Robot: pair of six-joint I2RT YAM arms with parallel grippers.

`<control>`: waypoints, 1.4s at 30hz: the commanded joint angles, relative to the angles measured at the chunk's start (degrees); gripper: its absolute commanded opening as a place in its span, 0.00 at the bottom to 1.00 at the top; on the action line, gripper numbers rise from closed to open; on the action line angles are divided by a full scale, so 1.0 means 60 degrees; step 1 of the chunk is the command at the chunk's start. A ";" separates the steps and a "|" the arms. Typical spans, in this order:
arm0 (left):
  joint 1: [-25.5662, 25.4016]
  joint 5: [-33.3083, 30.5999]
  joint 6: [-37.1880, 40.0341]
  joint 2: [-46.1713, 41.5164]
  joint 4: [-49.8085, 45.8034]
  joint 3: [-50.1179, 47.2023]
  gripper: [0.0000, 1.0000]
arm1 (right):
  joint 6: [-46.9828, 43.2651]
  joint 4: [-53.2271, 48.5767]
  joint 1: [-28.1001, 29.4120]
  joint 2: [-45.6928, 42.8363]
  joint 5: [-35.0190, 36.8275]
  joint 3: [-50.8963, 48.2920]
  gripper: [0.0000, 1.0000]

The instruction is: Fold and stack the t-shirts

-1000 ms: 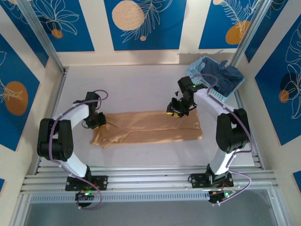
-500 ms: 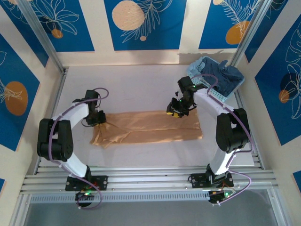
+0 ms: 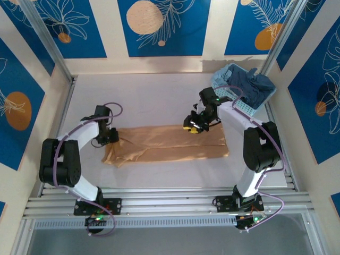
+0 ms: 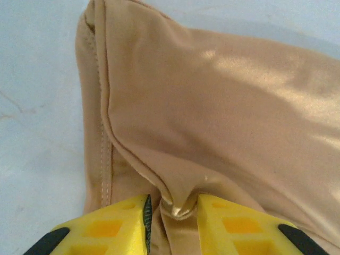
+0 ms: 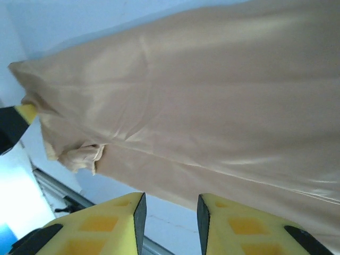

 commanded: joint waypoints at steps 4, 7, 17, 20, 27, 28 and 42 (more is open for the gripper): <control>0.0137 0.0355 0.0220 0.0257 0.0517 -0.0076 0.27 | 0.0106 0.0334 0.0067 -0.0265 -0.0872 -0.0195 0.35; 0.0137 0.0394 0.0204 0.0263 0.0554 -0.0102 0.22 | 0.0120 0.0307 0.0067 -0.0255 -0.0815 -0.0207 0.35; 0.0137 0.0165 0.0110 -0.0318 -0.0204 0.0129 0.00 | 0.0164 0.0288 0.0052 -0.0094 -0.0652 -0.0107 0.34; 0.0133 0.0058 -0.0087 -0.0443 -0.1038 0.0462 0.00 | 0.0135 0.0254 0.0040 -0.0074 -0.0605 -0.0090 0.34; 0.0137 0.0252 -0.0598 -0.0049 -0.2955 0.1556 0.00 | 0.0046 0.0174 -0.0005 0.0037 -0.0608 -0.0095 0.34; 0.0135 0.0325 -0.0643 0.0099 -0.3223 0.1765 0.00 | 0.0033 0.0161 -0.0014 0.0058 -0.0627 -0.0087 0.34; 0.0093 0.0787 -0.0491 0.2488 -0.6484 0.5672 0.00 | -0.0011 0.0161 -0.0064 -0.0002 -0.0644 -0.0335 0.33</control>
